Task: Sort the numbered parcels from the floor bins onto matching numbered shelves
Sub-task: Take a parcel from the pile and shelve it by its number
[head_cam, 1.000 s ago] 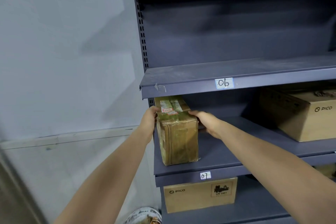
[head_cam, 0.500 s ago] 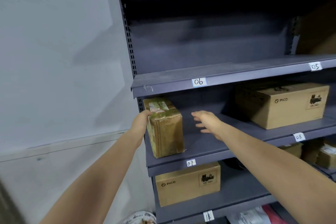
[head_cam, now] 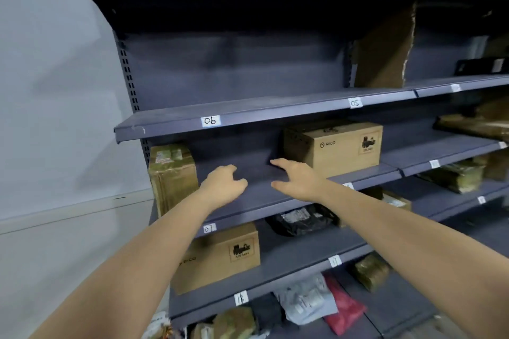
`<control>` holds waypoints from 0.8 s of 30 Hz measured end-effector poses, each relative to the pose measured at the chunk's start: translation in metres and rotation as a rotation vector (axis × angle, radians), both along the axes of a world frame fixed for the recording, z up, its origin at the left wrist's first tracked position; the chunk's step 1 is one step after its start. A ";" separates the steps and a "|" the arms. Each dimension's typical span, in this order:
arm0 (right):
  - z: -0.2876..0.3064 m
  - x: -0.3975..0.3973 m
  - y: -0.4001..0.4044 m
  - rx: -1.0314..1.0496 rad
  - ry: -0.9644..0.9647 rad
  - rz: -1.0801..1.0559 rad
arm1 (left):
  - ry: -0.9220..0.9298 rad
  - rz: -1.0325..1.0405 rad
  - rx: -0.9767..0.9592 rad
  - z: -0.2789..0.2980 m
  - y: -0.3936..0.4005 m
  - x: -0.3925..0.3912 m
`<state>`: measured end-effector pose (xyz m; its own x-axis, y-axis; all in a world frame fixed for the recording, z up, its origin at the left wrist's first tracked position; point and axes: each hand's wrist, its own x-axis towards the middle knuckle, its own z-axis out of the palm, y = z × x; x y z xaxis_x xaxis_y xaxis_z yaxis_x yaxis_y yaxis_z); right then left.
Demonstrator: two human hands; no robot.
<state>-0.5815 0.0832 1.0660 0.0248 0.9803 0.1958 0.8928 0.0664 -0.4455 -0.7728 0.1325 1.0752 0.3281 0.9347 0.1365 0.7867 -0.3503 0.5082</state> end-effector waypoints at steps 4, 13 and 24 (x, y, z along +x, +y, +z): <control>-0.004 0.057 -0.059 -0.035 -0.193 -0.046 | 0.120 -0.172 0.049 -0.006 -0.039 0.073; -0.012 0.197 -0.161 -0.081 -0.466 -0.350 | 0.316 -0.512 0.211 -0.014 -0.102 0.243; -0.027 0.375 -0.216 -0.226 -0.604 -0.656 | 0.376 -0.871 0.336 -0.025 -0.125 0.459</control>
<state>-0.2061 -0.1328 1.0392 0.5454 0.8224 0.1617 0.8060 -0.5675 0.1682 -0.3137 0.0080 1.0500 0.9549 0.2811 0.0957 0.2776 -0.9595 0.0487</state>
